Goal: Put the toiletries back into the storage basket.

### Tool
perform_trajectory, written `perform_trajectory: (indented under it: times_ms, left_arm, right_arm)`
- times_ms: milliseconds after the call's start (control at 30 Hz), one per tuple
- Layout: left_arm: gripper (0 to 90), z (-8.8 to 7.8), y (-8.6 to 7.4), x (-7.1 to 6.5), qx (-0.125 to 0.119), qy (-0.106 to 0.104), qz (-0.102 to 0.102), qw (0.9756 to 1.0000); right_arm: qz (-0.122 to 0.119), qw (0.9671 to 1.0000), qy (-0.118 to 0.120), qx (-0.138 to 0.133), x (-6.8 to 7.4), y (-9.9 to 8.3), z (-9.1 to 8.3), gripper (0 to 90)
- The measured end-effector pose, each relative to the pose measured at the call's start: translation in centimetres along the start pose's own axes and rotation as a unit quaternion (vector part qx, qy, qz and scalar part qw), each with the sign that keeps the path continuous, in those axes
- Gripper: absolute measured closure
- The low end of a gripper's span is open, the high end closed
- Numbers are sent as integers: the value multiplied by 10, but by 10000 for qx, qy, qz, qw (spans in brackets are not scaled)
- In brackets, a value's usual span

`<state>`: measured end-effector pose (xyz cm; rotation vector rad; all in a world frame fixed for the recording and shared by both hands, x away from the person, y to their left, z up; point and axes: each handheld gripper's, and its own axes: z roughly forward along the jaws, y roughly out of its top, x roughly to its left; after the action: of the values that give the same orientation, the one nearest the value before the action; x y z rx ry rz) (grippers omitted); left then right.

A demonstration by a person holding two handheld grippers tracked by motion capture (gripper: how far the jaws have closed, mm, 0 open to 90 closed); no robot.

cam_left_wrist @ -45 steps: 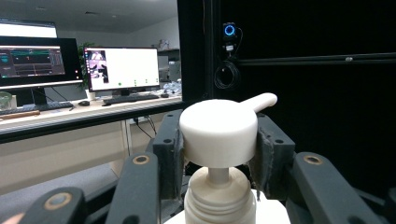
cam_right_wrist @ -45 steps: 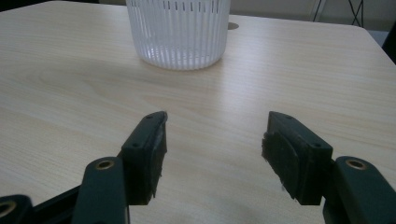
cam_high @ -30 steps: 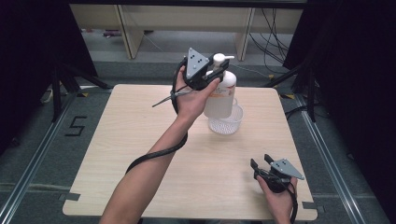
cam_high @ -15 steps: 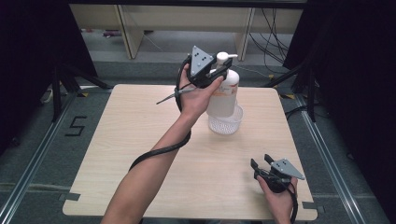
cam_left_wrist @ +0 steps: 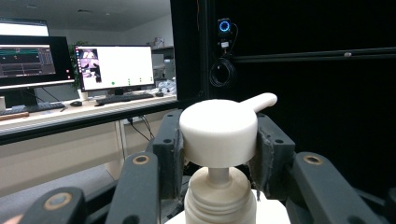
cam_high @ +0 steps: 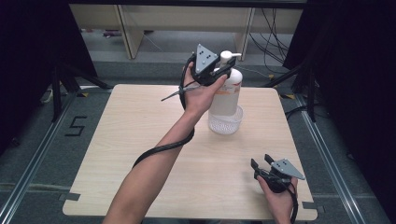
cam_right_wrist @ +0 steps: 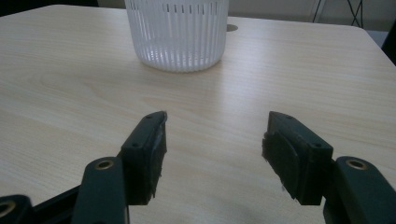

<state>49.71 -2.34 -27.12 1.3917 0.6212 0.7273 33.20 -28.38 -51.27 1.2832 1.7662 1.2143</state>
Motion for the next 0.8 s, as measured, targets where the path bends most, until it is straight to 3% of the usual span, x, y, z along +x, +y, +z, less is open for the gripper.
perform_trajectory:
  times_ms: [800]
  left_arm:
    - [589,18,-5,-4,92,57,3,9999]
  right_arm:
    - [-39,10000,61,68,-1,0,-1,393]
